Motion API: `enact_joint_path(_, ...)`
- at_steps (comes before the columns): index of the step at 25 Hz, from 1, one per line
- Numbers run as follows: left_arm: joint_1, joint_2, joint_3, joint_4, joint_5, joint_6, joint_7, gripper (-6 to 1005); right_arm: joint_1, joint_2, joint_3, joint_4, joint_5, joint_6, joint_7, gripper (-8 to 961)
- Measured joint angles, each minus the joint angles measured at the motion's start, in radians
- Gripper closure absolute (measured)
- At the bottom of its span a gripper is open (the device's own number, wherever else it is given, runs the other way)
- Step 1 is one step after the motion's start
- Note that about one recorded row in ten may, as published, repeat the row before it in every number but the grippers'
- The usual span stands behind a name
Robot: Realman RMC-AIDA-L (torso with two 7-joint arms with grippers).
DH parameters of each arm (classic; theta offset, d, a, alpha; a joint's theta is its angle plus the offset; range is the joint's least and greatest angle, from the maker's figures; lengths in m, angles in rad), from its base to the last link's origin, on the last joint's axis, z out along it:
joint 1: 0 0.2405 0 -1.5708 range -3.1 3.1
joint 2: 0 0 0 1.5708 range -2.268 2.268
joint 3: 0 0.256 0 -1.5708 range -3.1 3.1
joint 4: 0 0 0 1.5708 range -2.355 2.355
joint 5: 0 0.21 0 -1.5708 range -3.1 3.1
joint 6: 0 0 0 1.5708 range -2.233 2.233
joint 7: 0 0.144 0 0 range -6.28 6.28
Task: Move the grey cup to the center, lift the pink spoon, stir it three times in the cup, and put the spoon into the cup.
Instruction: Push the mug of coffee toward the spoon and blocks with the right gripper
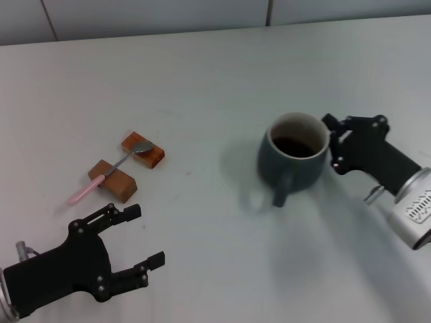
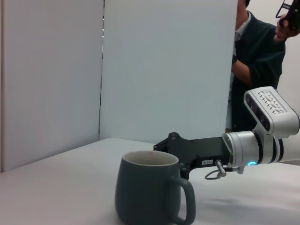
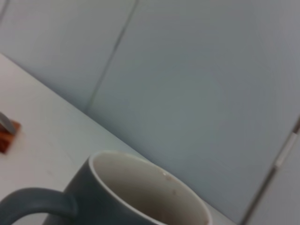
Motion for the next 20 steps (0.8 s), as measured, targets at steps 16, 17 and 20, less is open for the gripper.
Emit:
enact_joint_path(16, 0.000, 0.000, 0.002, -0.005, 0.000, 0.005, 0.000, 156, 0.068, 0.002, -0.002, 0.151, -0.105, 0.100, 0.010, 952)
enact_joint_path(17, 0.000, 0.000, 0.001, -0.006, 0.000, 0.005, 0.000, 156, 0.071, 0.003, -0.002, 0.157, -0.111, 0.102, 0.011, 952)
enact_joint_path(20, 0.000, -0.001, 0.000, -0.007, 0.000, 0.005, 0.000, 156, 0.070, 0.004, -0.002, 0.161, -0.114, 0.102, 0.011, 951)
